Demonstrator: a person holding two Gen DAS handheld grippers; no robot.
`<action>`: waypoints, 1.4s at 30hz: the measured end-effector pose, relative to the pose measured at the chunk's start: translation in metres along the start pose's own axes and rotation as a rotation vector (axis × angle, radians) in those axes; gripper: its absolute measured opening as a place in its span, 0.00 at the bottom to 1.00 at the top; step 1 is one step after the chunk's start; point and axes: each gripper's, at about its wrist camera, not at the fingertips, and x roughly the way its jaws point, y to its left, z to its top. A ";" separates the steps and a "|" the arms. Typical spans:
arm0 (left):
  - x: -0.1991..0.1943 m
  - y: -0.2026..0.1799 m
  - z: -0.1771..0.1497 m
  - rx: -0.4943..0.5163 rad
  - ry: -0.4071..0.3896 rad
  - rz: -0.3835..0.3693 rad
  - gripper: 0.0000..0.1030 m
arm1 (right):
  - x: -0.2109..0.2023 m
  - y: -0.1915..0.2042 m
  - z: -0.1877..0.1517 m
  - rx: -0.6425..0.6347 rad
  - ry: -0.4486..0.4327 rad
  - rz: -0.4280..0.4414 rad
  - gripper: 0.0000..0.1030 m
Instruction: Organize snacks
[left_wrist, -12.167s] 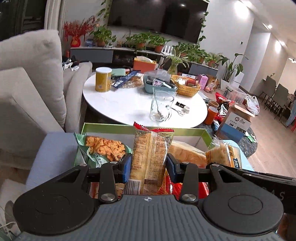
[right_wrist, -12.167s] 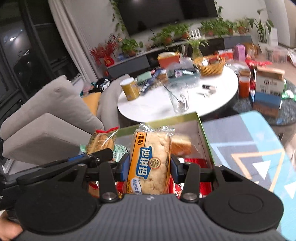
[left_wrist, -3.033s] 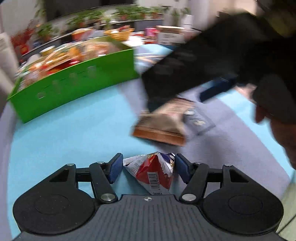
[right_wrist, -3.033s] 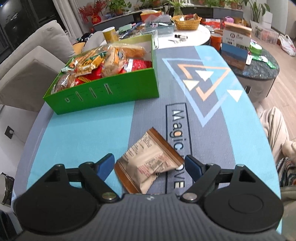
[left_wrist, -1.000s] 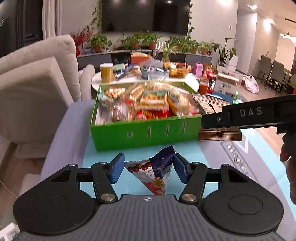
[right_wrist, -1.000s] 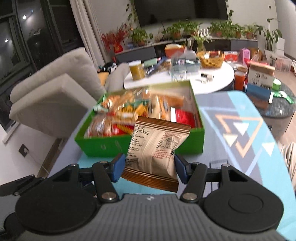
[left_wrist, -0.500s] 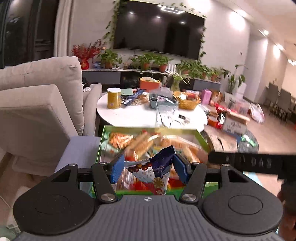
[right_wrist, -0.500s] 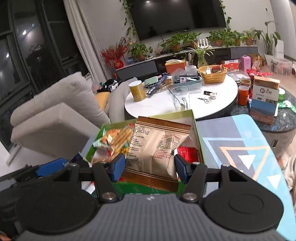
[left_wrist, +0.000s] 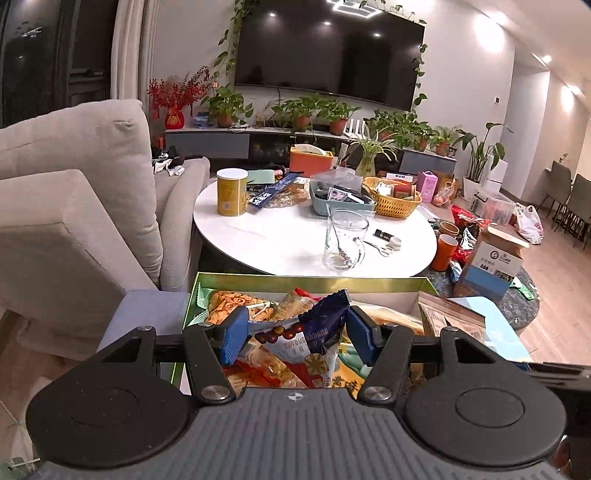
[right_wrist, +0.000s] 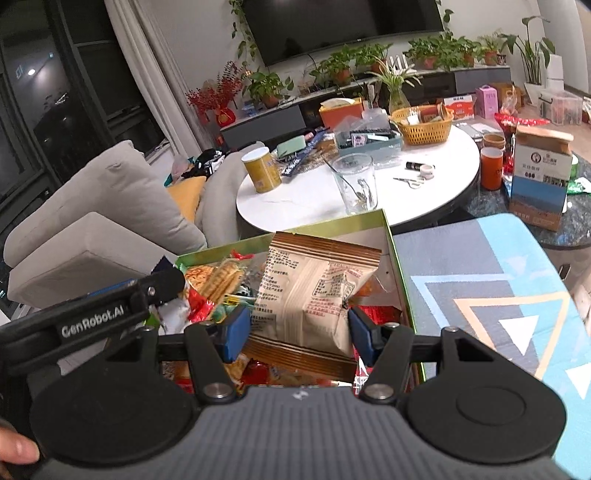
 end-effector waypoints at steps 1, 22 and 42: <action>0.004 0.000 0.000 0.001 0.004 0.001 0.54 | 0.002 -0.001 0.000 0.008 0.007 0.002 0.60; -0.006 -0.007 -0.016 0.051 0.044 0.060 0.65 | -0.016 0.005 -0.005 0.025 0.008 -0.010 0.61; -0.044 -0.010 -0.023 0.064 0.015 0.072 0.67 | -0.039 0.014 -0.016 -0.006 -0.003 -0.020 0.61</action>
